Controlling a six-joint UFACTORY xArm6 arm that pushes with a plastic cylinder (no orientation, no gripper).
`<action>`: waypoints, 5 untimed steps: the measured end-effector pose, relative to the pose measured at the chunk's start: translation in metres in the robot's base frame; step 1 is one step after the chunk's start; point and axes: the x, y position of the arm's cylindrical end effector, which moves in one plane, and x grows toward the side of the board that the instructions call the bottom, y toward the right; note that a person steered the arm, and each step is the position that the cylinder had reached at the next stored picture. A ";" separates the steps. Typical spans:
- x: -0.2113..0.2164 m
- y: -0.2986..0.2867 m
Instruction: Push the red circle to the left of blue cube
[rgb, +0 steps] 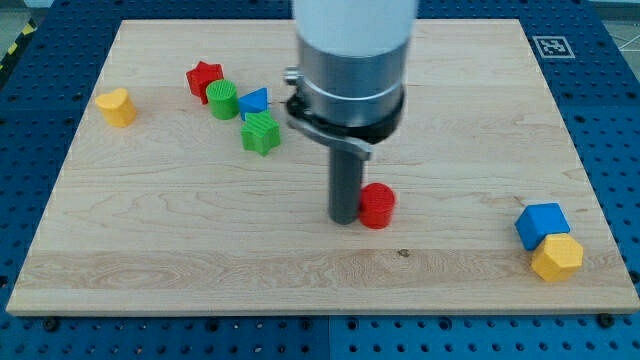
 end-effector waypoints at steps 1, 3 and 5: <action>0.000 0.024; -0.026 0.041; -0.012 0.085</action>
